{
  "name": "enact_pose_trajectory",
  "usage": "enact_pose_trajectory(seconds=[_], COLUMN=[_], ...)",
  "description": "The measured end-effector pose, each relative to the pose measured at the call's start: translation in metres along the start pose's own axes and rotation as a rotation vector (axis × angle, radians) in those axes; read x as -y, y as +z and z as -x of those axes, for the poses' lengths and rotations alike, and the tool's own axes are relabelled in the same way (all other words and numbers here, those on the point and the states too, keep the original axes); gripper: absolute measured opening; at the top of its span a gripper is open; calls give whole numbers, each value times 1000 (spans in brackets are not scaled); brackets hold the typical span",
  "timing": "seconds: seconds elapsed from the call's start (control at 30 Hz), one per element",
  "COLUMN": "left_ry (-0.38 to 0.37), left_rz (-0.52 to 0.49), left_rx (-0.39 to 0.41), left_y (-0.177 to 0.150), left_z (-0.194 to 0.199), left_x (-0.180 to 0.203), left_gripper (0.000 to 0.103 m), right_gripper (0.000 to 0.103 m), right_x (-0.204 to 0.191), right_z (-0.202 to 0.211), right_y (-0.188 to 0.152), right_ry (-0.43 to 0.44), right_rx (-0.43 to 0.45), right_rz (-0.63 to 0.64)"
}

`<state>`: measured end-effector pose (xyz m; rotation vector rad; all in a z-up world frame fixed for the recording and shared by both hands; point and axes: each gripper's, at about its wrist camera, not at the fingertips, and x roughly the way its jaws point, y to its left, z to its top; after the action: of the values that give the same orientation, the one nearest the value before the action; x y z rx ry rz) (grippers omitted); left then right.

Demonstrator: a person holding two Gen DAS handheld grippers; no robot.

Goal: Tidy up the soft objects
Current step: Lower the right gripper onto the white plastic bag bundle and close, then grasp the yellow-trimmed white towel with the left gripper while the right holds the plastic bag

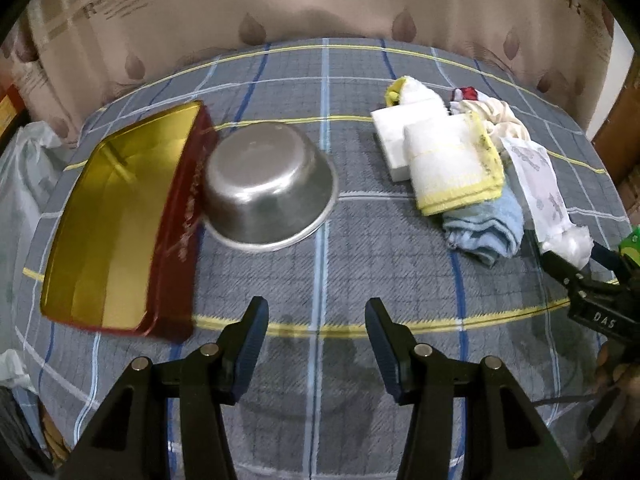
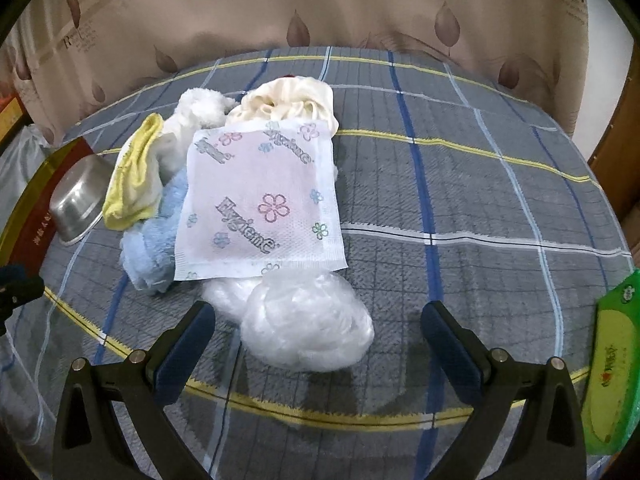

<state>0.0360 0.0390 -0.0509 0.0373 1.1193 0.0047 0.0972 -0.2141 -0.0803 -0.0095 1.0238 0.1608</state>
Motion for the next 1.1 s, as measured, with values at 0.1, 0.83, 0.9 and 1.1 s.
enact_pose_trajectory(seconds=[0.1,0.83,0.9,1.1], left_ry=[-23,-166,-170,-175], left_rz=[-22,-66,-62,-67], left_rx=[-7,-12,-8,-18], left_y=[8,74,83,102], left_z=[-5,-8,-6,-9], left_x=[7,60,66,89], left_gripper=[51,52,52,56], right_gripper=[99,35,35,35], right_x=[-3,9,14,29], right_z=[-3,3,2,3], right_y=[0,-2,-2,-1], right_ry=[8,36,23,25], right_rx=[-2,-41,-48,-53], right_rz=[6,-64,-86,-152])
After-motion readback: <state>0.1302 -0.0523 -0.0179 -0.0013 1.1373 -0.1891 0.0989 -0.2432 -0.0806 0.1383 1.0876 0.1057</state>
